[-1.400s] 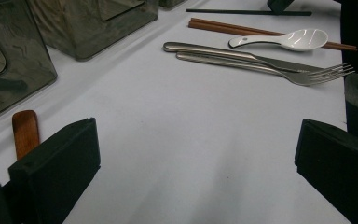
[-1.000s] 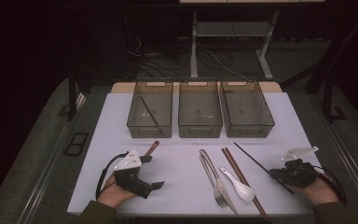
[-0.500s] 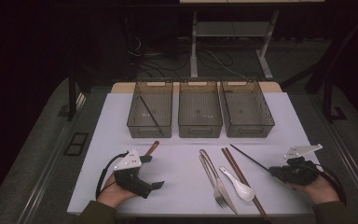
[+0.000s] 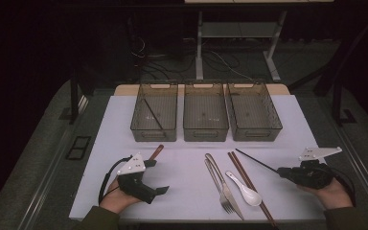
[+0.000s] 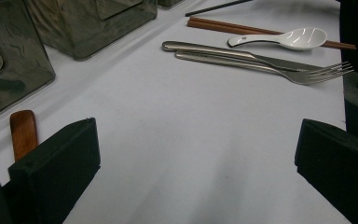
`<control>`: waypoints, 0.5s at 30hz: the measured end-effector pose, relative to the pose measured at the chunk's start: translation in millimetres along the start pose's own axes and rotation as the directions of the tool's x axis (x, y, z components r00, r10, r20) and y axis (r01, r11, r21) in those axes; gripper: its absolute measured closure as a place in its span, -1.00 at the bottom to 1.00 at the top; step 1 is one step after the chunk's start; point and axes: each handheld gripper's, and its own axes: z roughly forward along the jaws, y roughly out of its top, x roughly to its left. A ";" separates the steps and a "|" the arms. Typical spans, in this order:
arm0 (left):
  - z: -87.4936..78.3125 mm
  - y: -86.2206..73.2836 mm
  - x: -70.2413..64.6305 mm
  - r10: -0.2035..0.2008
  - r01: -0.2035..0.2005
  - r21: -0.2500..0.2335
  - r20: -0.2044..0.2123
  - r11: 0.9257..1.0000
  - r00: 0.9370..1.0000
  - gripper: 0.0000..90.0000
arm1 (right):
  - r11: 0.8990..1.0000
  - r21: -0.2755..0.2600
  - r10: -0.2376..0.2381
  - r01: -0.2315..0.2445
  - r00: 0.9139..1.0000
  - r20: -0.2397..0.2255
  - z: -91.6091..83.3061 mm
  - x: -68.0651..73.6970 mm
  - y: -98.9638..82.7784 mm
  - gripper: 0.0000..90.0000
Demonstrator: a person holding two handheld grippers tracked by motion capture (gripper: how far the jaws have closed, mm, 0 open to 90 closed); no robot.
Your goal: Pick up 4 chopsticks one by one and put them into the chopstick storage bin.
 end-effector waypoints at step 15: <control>0.1 0.0 0.2 0.003 -0.003 0.005 0.000 1.000 1.000 -1.00 | 0.990 -0.143 -0.009 0.004 0.999 -0.037 -14.3 0.8 9.7 0.91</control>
